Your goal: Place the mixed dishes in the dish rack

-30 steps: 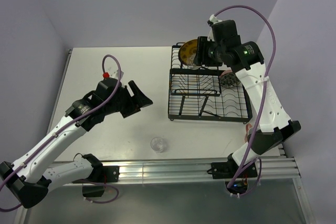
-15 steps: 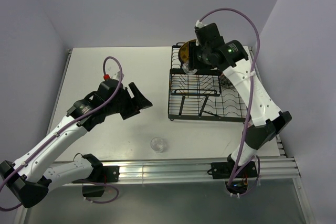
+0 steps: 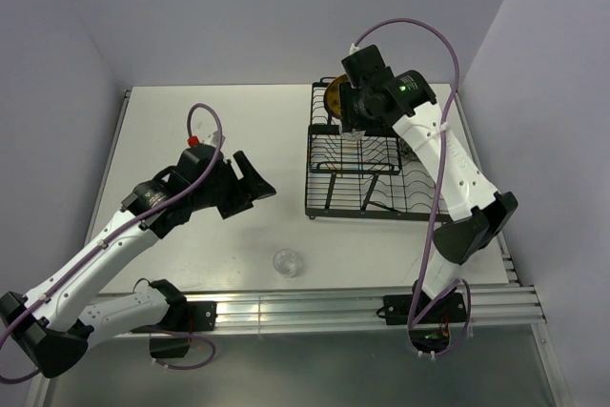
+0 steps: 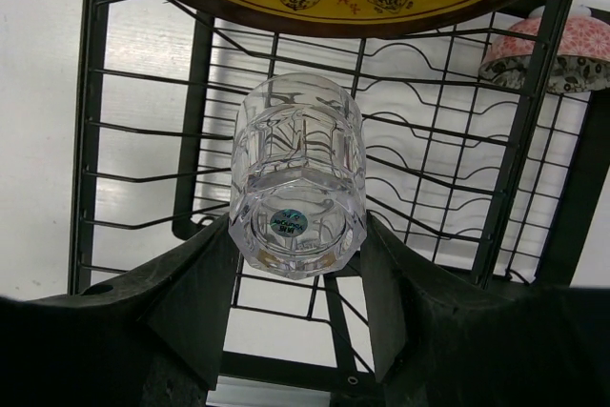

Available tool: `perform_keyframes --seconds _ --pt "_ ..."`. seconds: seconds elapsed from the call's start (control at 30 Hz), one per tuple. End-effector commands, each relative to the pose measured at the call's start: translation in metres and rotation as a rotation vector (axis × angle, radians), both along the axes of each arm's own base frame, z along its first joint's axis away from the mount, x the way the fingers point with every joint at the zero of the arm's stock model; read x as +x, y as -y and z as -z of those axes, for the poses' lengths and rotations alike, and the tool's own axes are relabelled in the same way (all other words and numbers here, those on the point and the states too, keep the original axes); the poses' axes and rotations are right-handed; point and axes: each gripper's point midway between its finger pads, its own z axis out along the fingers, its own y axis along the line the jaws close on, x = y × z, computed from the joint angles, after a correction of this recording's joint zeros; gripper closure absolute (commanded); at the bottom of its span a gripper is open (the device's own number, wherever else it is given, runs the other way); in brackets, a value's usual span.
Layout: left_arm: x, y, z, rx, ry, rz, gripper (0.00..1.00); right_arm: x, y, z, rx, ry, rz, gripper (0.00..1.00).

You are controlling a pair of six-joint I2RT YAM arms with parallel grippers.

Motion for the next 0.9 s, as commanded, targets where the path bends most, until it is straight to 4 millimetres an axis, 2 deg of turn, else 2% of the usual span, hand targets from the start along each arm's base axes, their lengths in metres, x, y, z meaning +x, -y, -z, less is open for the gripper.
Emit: perform_keyframes --seconds 0.0,0.23,0.33,0.63,0.77,0.87 --pt "0.000 -0.003 -0.004 0.006 0.018 0.000 0.23 0.003 0.006 -0.003 -0.036 0.018 0.019 1.00" --pt "0.000 -0.002 -0.003 0.026 0.010 0.019 0.22 0.007 0.005 0.005 -0.050 -0.001 0.019 1.00" --pt "0.000 -0.002 -0.002 0.028 0.008 0.024 0.22 0.007 0.004 0.008 -0.055 -0.009 0.019 0.96" --pt "0.000 -0.004 0.000 0.036 0.003 0.035 0.21 0.010 0.002 0.016 -0.067 -0.037 0.018 0.78" --pt "0.001 -0.005 0.002 0.043 0.000 0.045 0.21 0.010 0.003 0.016 -0.070 -0.036 0.024 0.63" --pt "0.000 -0.005 0.004 0.043 -0.005 0.051 0.21 0.011 0.003 0.016 -0.070 -0.037 0.025 0.57"
